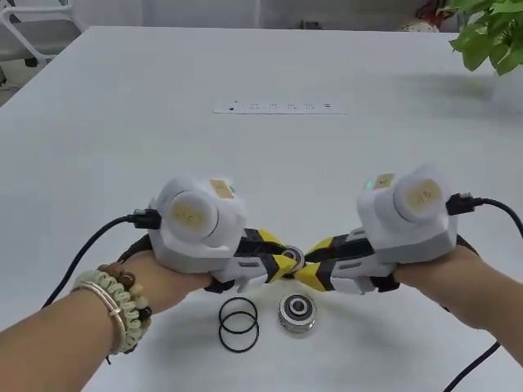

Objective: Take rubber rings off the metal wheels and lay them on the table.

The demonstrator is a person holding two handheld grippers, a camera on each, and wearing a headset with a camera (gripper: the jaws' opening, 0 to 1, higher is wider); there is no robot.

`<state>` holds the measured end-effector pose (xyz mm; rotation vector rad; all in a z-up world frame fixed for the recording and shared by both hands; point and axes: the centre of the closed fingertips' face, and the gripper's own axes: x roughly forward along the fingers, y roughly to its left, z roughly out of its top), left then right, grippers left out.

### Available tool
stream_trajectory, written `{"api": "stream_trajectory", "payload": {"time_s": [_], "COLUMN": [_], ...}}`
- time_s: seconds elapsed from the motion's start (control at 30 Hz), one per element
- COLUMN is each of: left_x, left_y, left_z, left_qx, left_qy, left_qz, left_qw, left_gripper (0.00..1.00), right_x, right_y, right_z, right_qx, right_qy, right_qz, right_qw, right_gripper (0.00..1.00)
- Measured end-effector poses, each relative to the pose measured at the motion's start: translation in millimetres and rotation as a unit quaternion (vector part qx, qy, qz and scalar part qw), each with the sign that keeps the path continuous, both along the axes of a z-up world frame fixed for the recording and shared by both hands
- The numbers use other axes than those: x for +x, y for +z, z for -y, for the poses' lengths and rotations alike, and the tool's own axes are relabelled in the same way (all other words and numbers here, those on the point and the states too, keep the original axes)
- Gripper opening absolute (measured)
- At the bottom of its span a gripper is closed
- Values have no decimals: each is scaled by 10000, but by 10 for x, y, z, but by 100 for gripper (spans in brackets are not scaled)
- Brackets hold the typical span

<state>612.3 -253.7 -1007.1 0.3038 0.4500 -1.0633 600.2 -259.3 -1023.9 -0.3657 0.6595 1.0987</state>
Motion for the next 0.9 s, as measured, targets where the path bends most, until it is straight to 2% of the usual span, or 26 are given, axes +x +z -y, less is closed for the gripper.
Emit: {"api": "stream_trajectory", "payload": {"time_s": [0.07,0.1,0.13,0.33,0.4,0.47,0.5,0.57,0.7,0.73,0.8,0.83,0.87,0.9], "left_x": [0,-1,-3,-12,-15,-20,-23,-26,-29,-29,-30,-31,-32,-34], "left_y": [0,0,-1,-1,-1,-1,-1,0,0,-1,-3,-3,-2,-2], "left_z": [-2,-6,-7,-9,-12,-16,-17,-18,-22,-24,-29,-30,-33,-36], "left_qx": [-8,-13,-19,-25,-25,-19,-9,-3,28,33,42,44,51,58], "left_qy": [7,13,16,32,29,22,4,-7,-28,-32,-41,-43,-53,-60], "left_qz": [-4,-13,-22,-34,-34,-20,-4,-4,15,15,17,17,15,16], "left_qw": [10000,10000,10000,10000,10000,10000,10000,10000,10000,10000,10000,10000,10000,10000], "left_gripper": [14,14,14,14,14,14,14,14,14,14,14,14,14,14], "right_x": [-1,23,20,36,43,54,60,74,82,85,94,100,124,122], "right_y": [-9,-21,-17,-22,-26,-42,-42,-43,-52,-50,-46,-39,-23,1], "right_z": [14,46,40,41,46,54,60,70,86,87,90,94,99,99], "right_qx": [-66,-183,-121,-186,-158,38,222,435,834,950,1118,1251,1353,1495], "right_qy": [28,36,2,-56,-236,-710,-977,-1216,-1660,-1842,-2025,-2156,-2227,-2302], "right_qz": [31,136,91,91,-80,-543,-871,-1146,-1647,-1841,-2051,-2208,-2231,-2370], "right_qw": [10000,9997,9999,9998,9996,9960,9912,9850,9687,9608,9510,9430,9393,9319], "right_gripper": [10,5,1,0,0,0,0,0,0,0,0,0,0,0]}}
